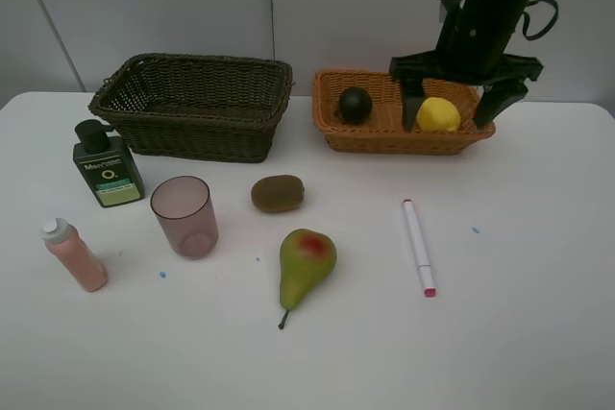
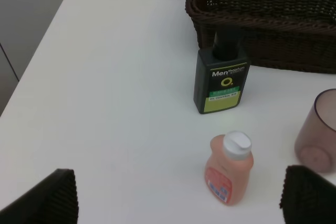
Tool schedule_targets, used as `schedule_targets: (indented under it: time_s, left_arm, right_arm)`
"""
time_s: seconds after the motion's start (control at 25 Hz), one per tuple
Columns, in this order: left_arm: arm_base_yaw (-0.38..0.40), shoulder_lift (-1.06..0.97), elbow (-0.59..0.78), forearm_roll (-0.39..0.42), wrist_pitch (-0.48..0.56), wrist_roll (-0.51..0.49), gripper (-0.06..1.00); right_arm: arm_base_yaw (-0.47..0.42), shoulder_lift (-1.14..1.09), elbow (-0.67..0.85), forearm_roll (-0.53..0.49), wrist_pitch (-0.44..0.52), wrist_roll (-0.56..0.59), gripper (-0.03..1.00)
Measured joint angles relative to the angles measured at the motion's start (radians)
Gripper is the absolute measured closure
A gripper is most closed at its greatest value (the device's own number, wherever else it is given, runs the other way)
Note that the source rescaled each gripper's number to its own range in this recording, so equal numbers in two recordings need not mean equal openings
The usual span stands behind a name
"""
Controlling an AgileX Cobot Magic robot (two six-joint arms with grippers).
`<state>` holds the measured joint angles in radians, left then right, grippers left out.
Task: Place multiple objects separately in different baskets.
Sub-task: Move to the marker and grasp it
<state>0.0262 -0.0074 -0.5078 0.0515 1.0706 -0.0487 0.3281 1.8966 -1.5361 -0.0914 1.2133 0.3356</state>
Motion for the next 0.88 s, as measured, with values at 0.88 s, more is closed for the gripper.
schedule_targets:
  time_s: [0.88]
  left_arm:
    - [0.0, 0.0, 0.0, 0.0, 0.0, 0.0, -0.05]
  right_arm:
    - [0.042, -0.001, 0.461, 0.109, -0.457, -0.003, 0.05]
